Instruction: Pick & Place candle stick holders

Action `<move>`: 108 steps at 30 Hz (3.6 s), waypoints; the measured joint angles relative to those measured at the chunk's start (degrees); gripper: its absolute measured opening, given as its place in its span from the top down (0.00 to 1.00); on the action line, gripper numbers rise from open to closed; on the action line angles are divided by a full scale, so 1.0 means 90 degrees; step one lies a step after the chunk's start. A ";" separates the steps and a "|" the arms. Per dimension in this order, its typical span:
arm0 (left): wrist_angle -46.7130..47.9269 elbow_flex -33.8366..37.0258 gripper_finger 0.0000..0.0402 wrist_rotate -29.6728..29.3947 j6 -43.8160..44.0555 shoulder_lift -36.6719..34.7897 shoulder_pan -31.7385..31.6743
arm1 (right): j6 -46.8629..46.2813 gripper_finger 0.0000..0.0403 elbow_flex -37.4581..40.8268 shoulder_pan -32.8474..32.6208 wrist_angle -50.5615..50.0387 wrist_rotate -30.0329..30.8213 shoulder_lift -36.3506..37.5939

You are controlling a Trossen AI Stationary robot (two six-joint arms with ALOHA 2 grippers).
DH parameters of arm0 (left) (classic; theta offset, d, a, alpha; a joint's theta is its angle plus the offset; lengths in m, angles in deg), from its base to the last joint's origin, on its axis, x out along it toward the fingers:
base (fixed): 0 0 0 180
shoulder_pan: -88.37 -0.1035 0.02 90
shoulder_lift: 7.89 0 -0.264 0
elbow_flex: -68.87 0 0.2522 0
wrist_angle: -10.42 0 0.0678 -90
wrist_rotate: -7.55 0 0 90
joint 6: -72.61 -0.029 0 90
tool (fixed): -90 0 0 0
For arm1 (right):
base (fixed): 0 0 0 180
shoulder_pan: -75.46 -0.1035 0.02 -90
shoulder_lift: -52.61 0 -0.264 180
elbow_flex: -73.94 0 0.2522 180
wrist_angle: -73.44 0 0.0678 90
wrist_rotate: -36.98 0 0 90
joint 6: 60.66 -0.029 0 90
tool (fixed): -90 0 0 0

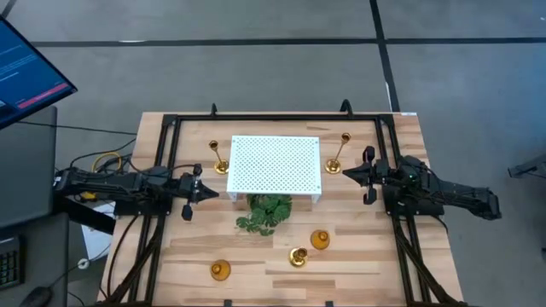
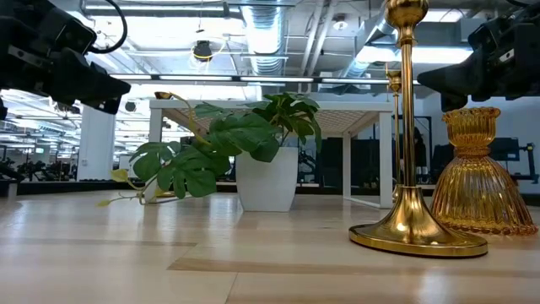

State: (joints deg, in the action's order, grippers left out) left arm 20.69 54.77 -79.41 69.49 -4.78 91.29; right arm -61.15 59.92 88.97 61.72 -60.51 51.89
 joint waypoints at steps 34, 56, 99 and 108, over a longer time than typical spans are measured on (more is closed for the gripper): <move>-0.0100 0.0000 0.98 -0.0001 0.0236 0.0000 0.0002 | 0.0001 1.00 -0.0001 0.0001 0.0002 0.0001 -0.0001; -0.0093 0.0000 0.98 -0.3321 0.0231 0.0314 0.0000 | 0.0000 1.00 0.0000 0.0008 0.0000 0.0002 0.0000; -0.1235 -0.0001 0.55 -0.4826 0.0231 0.1898 -0.0502 | 0.0119 1.00 -0.0002 0.0013 -0.0002 0.0004 -0.0001; -0.2219 -0.0002 0.56 -0.4190 0.0233 0.2694 -0.1044 | 0.0119 1.00 -0.0002 0.0013 -0.0002 0.0002 0.0001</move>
State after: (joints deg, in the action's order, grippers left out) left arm 0.71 54.75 -117.12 71.59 19.47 81.90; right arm -60.08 59.90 89.09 61.70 -60.49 51.90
